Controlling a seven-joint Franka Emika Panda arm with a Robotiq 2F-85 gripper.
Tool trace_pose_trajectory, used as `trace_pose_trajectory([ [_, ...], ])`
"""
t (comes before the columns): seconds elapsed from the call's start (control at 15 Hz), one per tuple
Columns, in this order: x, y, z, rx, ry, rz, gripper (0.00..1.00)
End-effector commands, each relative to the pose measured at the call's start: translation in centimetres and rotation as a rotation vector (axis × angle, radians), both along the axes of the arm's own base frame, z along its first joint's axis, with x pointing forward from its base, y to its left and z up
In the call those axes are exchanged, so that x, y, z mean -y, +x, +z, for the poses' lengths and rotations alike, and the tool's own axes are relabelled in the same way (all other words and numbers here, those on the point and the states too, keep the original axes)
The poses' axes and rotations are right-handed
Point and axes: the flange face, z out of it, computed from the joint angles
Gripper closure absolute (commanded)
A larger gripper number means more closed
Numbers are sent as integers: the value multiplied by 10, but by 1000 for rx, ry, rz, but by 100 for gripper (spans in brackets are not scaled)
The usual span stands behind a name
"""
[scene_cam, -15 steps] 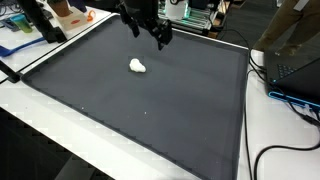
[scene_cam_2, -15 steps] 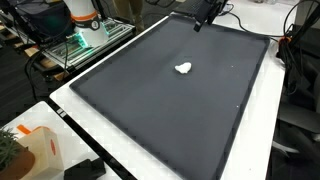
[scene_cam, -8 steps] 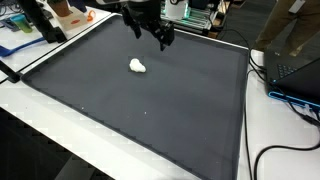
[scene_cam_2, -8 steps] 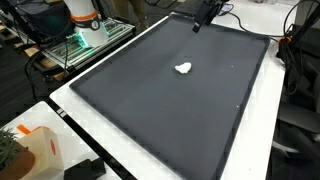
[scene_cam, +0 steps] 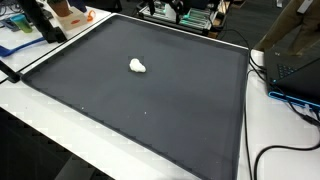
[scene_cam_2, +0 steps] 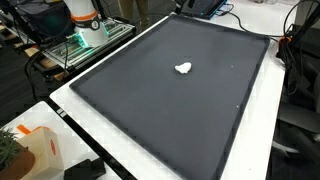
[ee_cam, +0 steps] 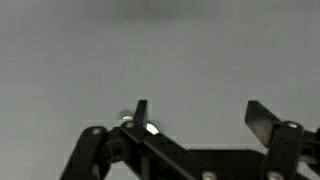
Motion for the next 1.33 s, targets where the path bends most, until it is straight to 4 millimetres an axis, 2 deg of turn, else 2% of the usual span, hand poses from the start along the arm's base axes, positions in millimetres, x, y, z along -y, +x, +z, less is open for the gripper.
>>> trace_pose_trajectory([
  [0.0, -9, -67, 19, 45, 82, -62, 0],
  [0.13, -13, -97, 27, 90, 83, -130, 0],
  [0.2, -16, -58, 24, 44, 73, -68, 0],
  [0.27, -17, -68, 28, 54, 69, -69, 0],
  [0.33, -19, -69, 32, 61, 71, -66, 0],
  [0.93, -18, -58, 24, 50, 73, -72, 0],
  [1.13, -18, -58, 24, 50, 73, -72, 0],
  [1.27, -15, -67, 24, 30, 112, -55, 0],
])
